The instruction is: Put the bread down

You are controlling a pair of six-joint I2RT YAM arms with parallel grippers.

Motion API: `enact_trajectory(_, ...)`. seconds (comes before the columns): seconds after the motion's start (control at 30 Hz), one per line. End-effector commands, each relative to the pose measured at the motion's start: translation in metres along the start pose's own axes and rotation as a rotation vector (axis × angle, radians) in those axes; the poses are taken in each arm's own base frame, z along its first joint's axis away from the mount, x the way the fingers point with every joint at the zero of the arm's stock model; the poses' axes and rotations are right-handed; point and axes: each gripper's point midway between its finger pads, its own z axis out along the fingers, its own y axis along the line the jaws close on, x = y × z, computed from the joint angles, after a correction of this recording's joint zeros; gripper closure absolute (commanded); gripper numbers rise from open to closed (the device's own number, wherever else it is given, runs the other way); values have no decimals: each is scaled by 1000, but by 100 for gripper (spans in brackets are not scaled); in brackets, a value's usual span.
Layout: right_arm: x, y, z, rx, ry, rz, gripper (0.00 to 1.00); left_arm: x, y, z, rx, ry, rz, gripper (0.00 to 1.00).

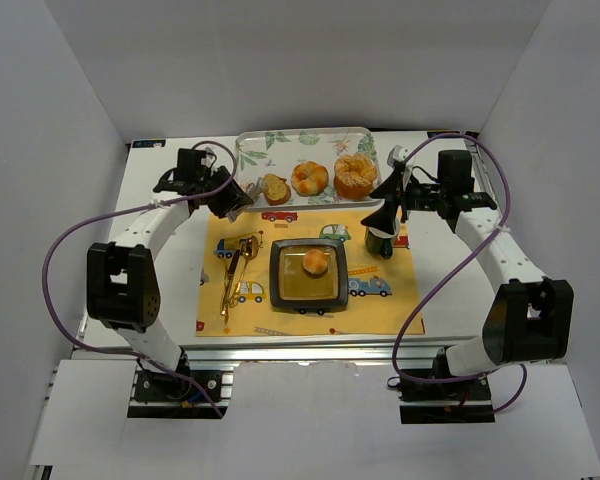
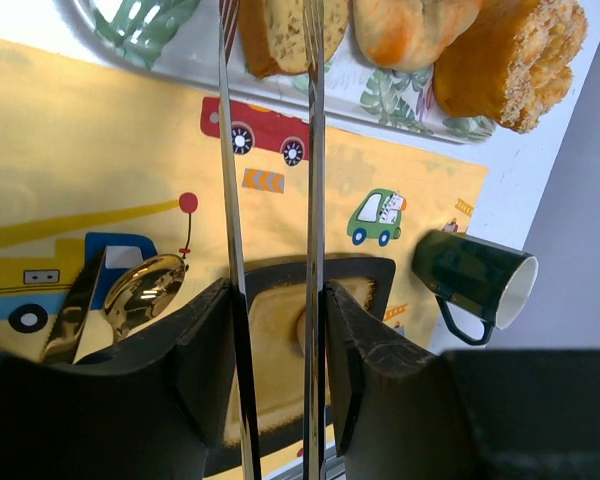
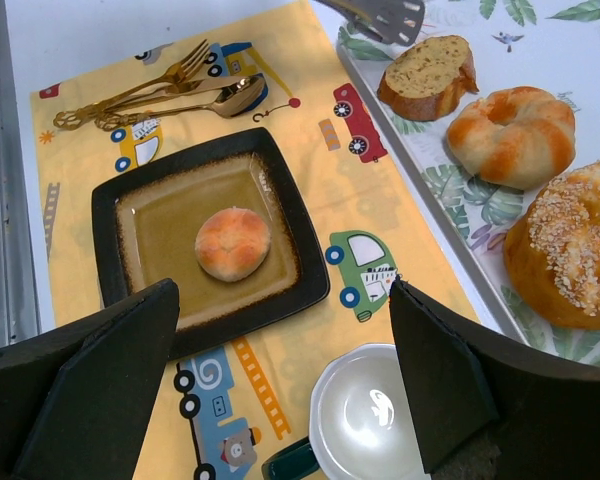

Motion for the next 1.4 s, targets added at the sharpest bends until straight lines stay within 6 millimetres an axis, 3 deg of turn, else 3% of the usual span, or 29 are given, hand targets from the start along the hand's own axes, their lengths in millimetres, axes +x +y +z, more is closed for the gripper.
enact_trajectory(0.0,-10,3,-5,0,-28,-37,11,-21,-17,-14,35,-45,66,50)
enact_trajectory(0.37,-11,0,-4,3,-31,-36,11,-13,-6,5,8,24,77,50)
enact_trajectory(0.57,-12,0,-4,3,-33,-34,11,-11,-9,16,49,43,58,49)
enact_trajectory(1.0,-11,1,-5,6,-34,-36,10,-7,-10,22,70,66,39,53)
enact_trajectory(1.37,-13,1,-8,10,-41,-39,11,2,-7,23,68,96,48,94)
